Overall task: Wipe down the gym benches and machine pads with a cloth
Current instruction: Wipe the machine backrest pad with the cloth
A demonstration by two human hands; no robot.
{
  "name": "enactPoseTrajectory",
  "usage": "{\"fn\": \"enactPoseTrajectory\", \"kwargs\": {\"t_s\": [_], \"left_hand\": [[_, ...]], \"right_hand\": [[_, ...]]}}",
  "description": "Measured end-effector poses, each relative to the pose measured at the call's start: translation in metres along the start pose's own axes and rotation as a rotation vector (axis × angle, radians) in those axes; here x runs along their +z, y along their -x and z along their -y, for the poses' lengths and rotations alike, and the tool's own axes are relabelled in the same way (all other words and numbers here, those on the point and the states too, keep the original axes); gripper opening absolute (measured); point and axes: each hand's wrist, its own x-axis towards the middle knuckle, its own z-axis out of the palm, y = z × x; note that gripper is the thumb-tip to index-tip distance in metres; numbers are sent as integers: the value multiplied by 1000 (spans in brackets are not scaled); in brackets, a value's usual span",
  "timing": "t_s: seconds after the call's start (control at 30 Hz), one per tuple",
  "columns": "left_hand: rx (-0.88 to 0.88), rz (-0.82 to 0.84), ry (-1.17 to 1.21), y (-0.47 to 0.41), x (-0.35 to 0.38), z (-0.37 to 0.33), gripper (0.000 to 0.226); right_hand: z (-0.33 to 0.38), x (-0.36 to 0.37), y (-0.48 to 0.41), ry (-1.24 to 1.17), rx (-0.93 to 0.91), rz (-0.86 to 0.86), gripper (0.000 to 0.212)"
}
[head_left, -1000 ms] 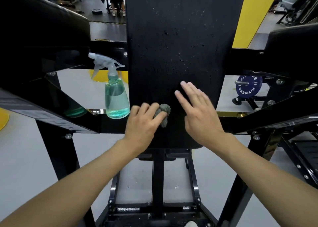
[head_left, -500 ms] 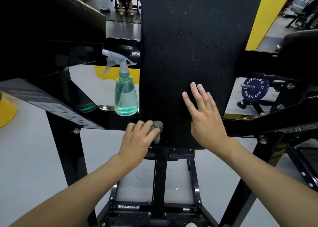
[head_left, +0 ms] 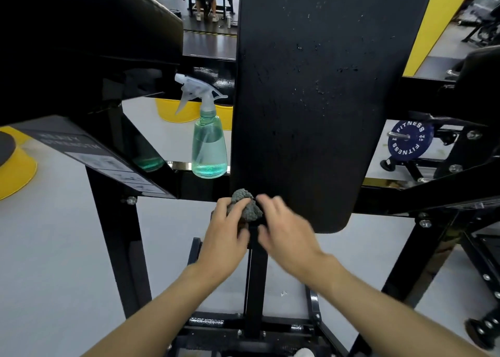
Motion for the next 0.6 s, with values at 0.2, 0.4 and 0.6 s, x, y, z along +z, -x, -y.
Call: {"fn": "enactPoseTrajectory", "kwargs": {"t_s": [0.2,0.4,0.6], "left_hand": [[-355,51,565,6,-23,-12,57],[-253,27,146,-14,-42,-12,41],[-275,-3,249,-34,-22,-15,64]], "right_hand": [[27,59,-1,15,84,-4,87],[8,48,-20,320,-188,-133,56],[-18,40,-23,312,-226,-301,22]]}}
